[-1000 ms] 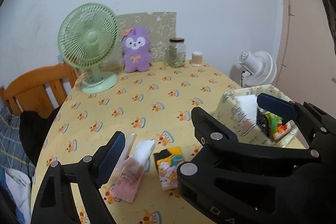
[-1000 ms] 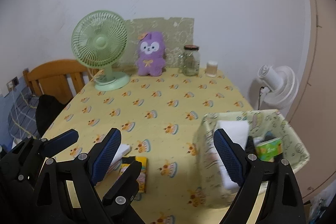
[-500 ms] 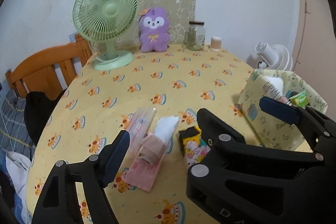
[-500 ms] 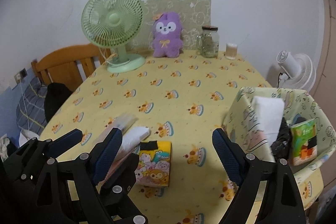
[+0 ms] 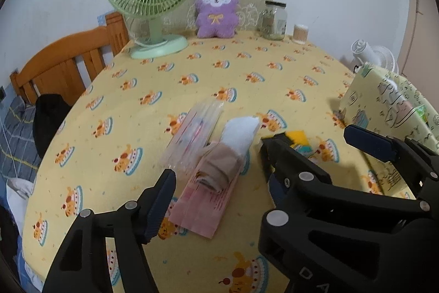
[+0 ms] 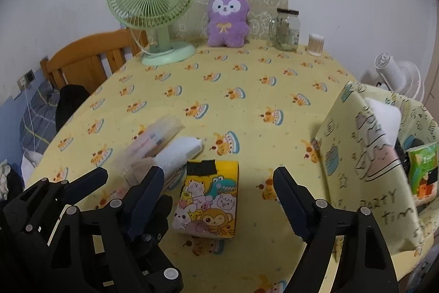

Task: Organize soft objects
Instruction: 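Grasp the yellow cartoon snack bag with the right tool while the left tool grasps the beige rolled cloth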

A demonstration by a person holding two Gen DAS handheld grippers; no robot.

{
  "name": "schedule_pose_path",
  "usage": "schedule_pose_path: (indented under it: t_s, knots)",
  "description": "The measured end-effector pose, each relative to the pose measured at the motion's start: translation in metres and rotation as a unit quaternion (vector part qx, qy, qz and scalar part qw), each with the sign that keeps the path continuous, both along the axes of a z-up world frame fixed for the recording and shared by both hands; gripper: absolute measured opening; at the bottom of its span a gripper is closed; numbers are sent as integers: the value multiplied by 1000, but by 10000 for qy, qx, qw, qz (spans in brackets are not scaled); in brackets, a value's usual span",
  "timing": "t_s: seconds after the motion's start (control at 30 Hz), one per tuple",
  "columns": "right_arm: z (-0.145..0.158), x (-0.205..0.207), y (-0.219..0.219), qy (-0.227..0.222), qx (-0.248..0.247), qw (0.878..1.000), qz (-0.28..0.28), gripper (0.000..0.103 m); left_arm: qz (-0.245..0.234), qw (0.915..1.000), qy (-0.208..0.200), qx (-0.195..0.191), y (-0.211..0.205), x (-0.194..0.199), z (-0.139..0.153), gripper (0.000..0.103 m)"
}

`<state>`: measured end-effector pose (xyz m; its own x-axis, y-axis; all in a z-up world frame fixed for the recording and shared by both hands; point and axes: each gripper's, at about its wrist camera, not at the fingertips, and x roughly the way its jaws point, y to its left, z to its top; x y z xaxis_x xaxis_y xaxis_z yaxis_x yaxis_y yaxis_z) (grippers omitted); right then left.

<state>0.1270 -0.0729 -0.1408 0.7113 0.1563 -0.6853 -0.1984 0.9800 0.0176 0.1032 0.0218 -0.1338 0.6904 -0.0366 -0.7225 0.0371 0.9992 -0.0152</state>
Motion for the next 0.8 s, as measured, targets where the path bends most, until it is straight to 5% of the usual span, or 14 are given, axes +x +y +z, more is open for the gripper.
schedule_pose_path:
  t_s: [0.3, 0.5, 0.8]
  knots:
    - [-23, 8, 6, 366, -50, 9993, 73, 75, 93, 9996, 258, -2, 5, 5, -17, 70]
    - [-32, 14, 5, 588, 90, 9982, 110, 56, 106, 9995, 292, 38, 5, 6, -20, 69]
    - [-20, 14, -1, 361, 107, 9993, 49, 50, 210, 9995, 61, 220, -1, 11, -6, 62]
